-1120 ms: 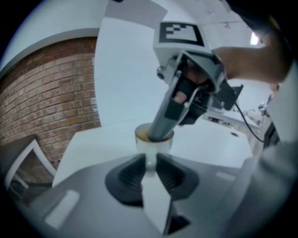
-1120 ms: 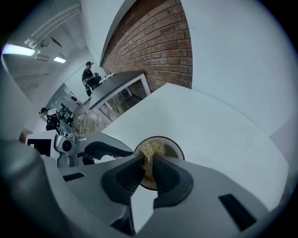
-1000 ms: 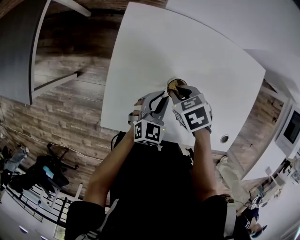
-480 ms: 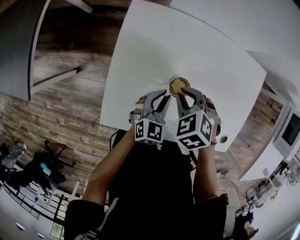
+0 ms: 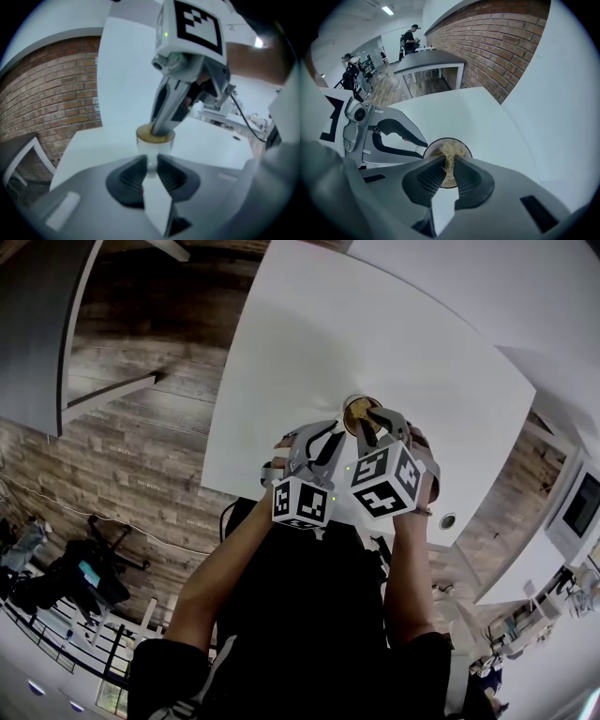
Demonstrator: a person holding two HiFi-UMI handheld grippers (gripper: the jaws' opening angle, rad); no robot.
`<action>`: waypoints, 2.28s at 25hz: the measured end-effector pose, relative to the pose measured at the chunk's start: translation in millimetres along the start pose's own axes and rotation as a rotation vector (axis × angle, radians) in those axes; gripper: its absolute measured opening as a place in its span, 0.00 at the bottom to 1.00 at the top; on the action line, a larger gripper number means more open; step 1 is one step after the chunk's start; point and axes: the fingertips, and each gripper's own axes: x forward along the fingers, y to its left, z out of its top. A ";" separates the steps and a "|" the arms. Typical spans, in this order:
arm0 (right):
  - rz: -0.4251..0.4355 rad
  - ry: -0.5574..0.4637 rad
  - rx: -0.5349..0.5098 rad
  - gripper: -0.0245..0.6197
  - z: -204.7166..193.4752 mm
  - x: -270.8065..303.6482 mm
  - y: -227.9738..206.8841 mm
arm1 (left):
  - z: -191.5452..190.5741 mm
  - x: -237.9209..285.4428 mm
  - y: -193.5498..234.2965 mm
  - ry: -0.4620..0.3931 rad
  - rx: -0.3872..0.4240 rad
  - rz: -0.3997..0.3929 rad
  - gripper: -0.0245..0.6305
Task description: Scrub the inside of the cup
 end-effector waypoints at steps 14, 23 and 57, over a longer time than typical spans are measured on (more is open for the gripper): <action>0.106 0.111 0.029 0.11 -2.7 18.6 6.9 | 2.0 -0.3 -0.3 -0.005 0.012 0.002 0.15; 0.390 -0.221 0.447 0.11 13.1 -32.9 5.3 | 1.3 1.0 -1.8 -0.005 -0.002 0.004 0.15; 0.066 0.030 0.159 0.10 4.0 -34.6 -10.5 | 0.2 0.2 -1.4 0.003 0.009 0.006 0.15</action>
